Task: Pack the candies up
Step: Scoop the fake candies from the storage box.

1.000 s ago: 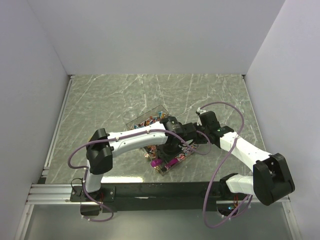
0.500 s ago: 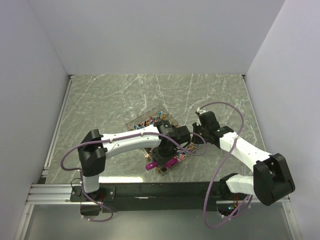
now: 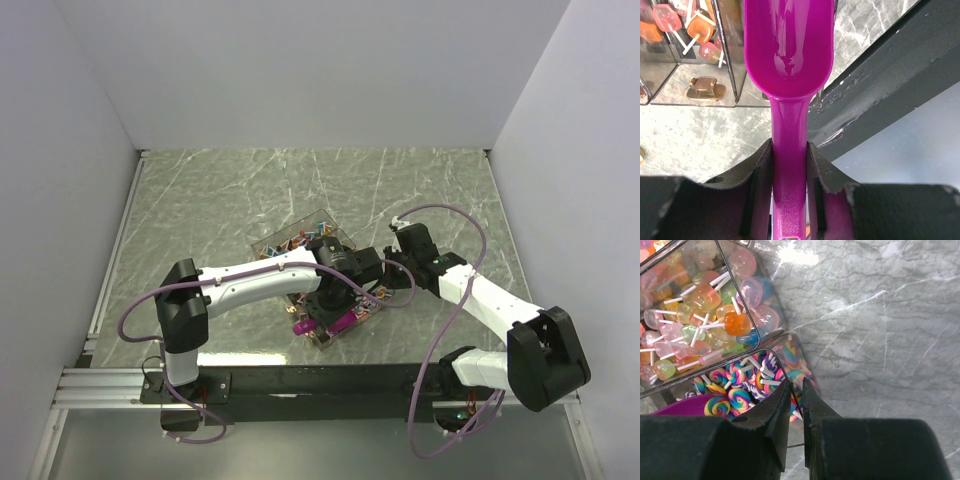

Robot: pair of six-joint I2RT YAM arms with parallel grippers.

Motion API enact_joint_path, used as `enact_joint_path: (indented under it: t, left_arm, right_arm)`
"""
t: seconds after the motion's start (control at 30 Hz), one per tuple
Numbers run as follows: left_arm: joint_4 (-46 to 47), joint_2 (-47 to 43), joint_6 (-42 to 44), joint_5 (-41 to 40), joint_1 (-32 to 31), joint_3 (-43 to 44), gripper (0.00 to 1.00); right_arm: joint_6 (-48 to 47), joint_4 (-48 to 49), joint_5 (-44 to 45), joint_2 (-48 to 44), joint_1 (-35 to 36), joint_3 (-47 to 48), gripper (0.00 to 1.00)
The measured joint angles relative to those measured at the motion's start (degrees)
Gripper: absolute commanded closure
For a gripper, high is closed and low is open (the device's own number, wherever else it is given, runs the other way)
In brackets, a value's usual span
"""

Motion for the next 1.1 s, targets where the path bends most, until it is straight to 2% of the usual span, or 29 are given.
enact_joint_path:
  t: [0.67,1.1]
  left_arm:
    - [-0.81,-0.11,-2.1,-0.48,0.17,-2.45,0.99]
    - [-8.22,8.24,-1.4,-1.92,-0.59,9.27,0.99]
  right_arm:
    - [-0.04,-0.74,0.24,0.02,0.37,0.31,1.0]
    - [0.02,-0.63,-1.03,0.02,0.37,0.31,1.0]
